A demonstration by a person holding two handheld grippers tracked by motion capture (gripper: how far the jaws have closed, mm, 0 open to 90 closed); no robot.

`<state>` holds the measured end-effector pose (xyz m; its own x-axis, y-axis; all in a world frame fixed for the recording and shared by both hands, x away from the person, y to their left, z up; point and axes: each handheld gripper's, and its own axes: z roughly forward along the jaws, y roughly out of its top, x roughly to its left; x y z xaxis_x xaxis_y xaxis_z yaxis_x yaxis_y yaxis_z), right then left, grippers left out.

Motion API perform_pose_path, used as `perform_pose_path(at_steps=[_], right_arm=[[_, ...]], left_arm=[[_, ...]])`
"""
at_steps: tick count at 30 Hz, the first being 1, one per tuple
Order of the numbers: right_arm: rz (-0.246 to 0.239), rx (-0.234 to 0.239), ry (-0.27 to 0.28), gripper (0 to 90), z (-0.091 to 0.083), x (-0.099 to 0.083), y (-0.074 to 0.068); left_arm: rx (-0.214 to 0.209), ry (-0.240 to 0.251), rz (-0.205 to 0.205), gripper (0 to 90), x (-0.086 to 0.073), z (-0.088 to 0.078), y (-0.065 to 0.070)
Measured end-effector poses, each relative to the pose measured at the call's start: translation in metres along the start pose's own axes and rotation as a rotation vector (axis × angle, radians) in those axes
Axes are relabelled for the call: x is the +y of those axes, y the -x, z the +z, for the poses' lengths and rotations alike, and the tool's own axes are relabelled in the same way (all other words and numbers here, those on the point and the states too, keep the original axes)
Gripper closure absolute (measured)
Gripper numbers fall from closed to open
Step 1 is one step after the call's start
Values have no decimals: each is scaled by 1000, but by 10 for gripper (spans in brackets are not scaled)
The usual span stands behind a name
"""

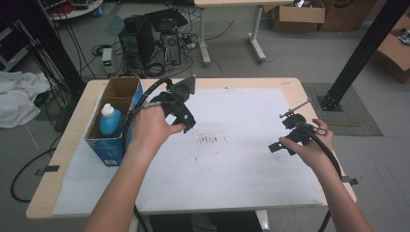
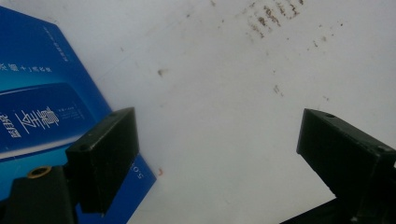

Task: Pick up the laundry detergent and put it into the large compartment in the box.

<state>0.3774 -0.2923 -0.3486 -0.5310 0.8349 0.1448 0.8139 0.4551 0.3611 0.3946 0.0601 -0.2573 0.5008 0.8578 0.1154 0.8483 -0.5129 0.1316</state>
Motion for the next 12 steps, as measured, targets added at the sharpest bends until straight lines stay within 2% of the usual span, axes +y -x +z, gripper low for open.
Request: perform_pose_path(at_steps=[12], right_arm=[[2, 1, 0, 178, -1, -1, 0]], left_arm=[[-3, -1, -1, 137, 0, -1, 1]])
